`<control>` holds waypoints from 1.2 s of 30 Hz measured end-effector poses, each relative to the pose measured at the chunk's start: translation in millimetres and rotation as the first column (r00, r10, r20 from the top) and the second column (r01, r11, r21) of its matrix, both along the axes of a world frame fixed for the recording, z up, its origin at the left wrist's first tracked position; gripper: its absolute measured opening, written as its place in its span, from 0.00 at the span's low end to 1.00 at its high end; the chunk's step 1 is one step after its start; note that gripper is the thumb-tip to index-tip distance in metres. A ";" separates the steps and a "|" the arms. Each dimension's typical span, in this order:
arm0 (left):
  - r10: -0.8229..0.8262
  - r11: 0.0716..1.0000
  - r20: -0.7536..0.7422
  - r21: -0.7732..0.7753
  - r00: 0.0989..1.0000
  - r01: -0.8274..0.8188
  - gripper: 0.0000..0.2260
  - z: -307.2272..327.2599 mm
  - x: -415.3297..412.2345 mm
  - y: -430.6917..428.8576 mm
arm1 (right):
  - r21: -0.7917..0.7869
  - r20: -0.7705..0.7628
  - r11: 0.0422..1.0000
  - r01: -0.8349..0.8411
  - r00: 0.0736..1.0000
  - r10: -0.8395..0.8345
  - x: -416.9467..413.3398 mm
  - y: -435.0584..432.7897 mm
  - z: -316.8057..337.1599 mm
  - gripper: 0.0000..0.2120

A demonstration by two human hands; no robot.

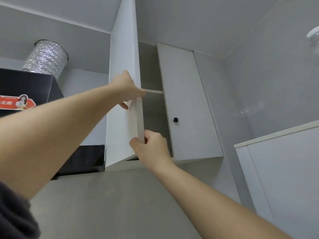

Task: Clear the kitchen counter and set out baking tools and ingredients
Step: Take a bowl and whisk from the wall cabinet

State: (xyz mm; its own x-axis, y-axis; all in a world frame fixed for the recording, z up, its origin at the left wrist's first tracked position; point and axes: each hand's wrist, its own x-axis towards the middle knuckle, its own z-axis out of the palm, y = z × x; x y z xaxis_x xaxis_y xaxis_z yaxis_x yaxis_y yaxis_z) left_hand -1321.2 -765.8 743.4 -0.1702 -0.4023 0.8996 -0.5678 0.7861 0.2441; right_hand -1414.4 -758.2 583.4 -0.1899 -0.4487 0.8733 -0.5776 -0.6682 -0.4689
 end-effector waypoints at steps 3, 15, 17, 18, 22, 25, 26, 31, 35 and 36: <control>0.119 0.993 0.004 0.020 0.993 -0.119 0.12 -0.1 25.9 12.7 | -0.008 -0.087 1.000 0.010 0.996 -0.010 32.0 7.0 -2.9 0.10; 0.244 0.966 -0.046 -0.073 0.969 -0.246 0.07 -15.1 71.6 12.7 | -0.036 -0.188 0.999 0.000 0.982 -0.007 81.8 1.1 -11.3 0.08; 0.283 0.952 -0.041 -0.113 0.958 -0.286 0.08 -18.4 72.0 10.0 | 0.032 -0.210 0.998 -0.056 0.976 0.062 74.8 1.0 -16.5 0.12; 0.290 0.947 -0.045 -0.130 0.956 -0.294 0.07 -20.9 72.2 8.7 | 0.067 -0.221 0.995 -0.074 0.971 0.087 71.2 0.3 -19.9 0.14; 0.283 0.936 -0.034 -0.208 0.959 -0.284 0.11 -42.8 66.9 3.1 | 0.145 -0.254 0.980 -0.136 0.952 0.170 49.7 -4.7 -34.5 0.20; 0.477 0.831 0.076 -0.362 0.876 -0.421 0.28 -75.5 62.6 -0.7 | 0.192 -0.289 0.980 -0.046 0.952 0.101 27.4 -7.2 -41.0 0.22; 0.620 0.732 0.131 -0.452 0.774 -0.510 0.29 -85.2 60.0 -1.7 | 0.214 -0.290 0.977 0.005 0.955 0.058 18.1 -10.1 -41.4 0.23; 0.939 0.315 0.327 -0.698 0.105 -0.643 0.26 -131.5 35.1 -0.1 | 0.267 -0.293 0.923 0.276 0.936 -0.195 -32.1 -34.5 -39.3 0.07; 0.817 0.440 0.576 -0.620 0.003 -0.649 0.17 -156.4 -2.2 -14.1 | 0.242 -0.245 0.912 0.330 0.930 -0.272 -57.5 -51.9 -35.0 0.13; 0.786 0.513 0.610 -0.551 0.102 -0.658 0.15 -159.9 -9.3 -23.2 | 0.228 -0.242 0.916 0.330 0.930 -0.275 -61.1 -56.5 -33.4 0.13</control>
